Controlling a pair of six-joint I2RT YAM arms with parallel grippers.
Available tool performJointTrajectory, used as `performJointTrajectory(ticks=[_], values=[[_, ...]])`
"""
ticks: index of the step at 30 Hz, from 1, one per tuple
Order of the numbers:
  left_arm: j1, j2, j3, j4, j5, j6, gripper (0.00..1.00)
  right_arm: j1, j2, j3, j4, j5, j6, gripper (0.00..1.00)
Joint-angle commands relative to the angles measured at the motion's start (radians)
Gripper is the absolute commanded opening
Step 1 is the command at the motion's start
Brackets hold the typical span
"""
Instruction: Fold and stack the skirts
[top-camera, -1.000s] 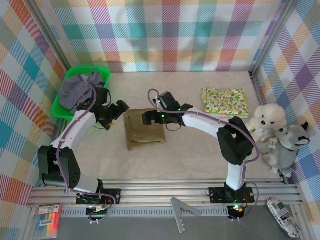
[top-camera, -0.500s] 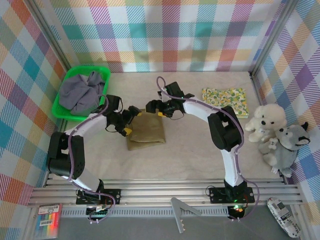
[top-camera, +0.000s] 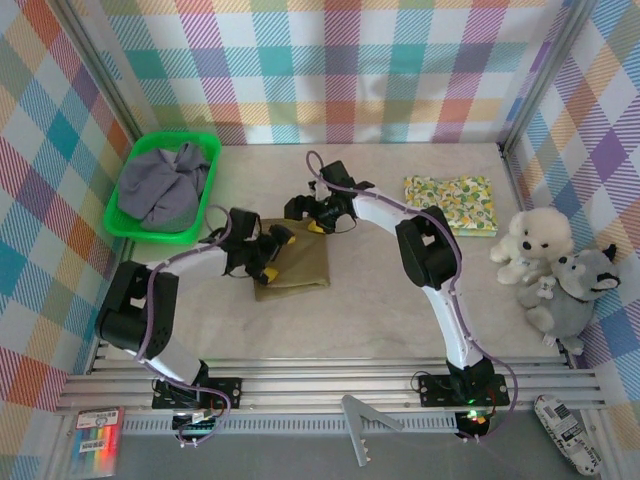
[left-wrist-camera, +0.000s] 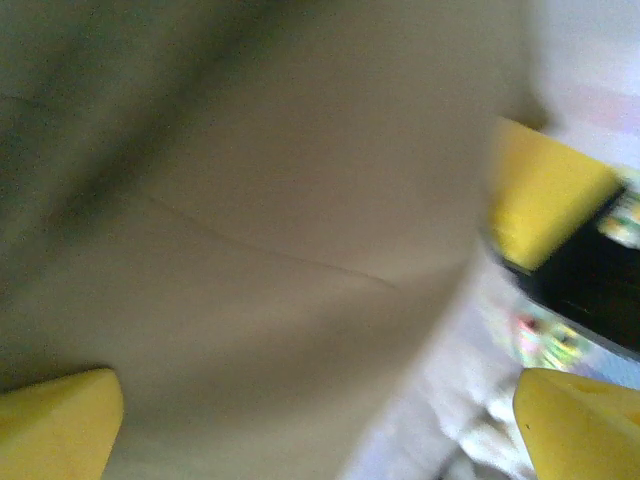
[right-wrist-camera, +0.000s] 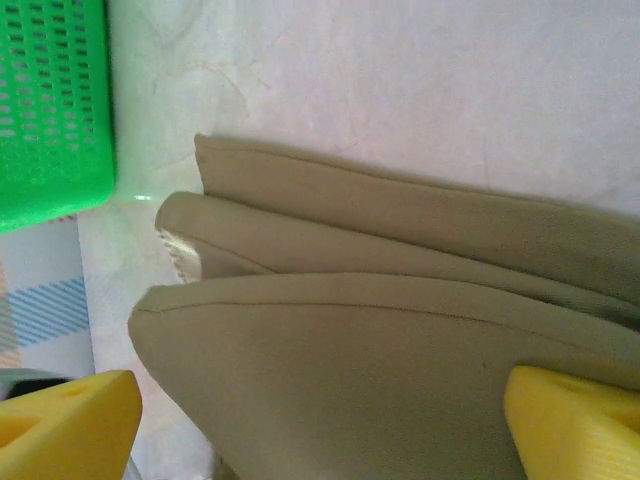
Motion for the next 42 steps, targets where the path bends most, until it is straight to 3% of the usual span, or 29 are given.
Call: performJointTrajectory(ticks=[1, 5, 11, 16, 21, 25, 33, 38, 42], values=[[0.032, 0.08, -0.048, -0.012, -0.097, 0.01, 1.0, -0.02, -0.041, -0.141, -0.049, 0.08, 0.118, 0.93], [0.044, 0.109, 0.016, -0.11, -0.162, 0.14, 1.0, -0.027, -0.175, -0.397, 0.099, 0.088, 0.245, 0.95], [0.036, 0.197, 0.243, -0.305, -0.185, 0.452, 1.0, 0.012, -0.364, -0.795, 0.511, 0.153, 0.617, 0.97], [0.009, 0.315, 0.422, -0.386, -0.222, 0.636, 1.0, 0.086, -0.406, -0.897, 0.687, 0.225, 0.787, 0.98], [0.009, 0.31, 0.554, -0.473, -0.234, 0.703, 1.0, 0.101, -0.459, -0.919, 0.632, 0.3, 0.76, 1.0], [0.013, 0.21, 0.592, -0.57, -0.299, 0.727, 1.0, 0.078, -0.524, -0.932, 0.604, 0.329, 0.625, 1.0], [0.093, 0.02, 0.491, -0.675, -0.331, 0.66, 0.99, 0.046, -0.529, -0.709, 0.299, 0.278, -0.037, 0.9], [0.117, -0.017, 0.399, -0.661, -0.267, 0.628, 0.79, 0.043, -0.403, -0.5, 0.089, 0.262, -0.426, 0.81], [0.117, 0.016, 0.358, -0.595, -0.159, 0.582, 0.68, 0.044, -0.272, -0.302, -0.038, 0.241, -0.555, 0.72]])
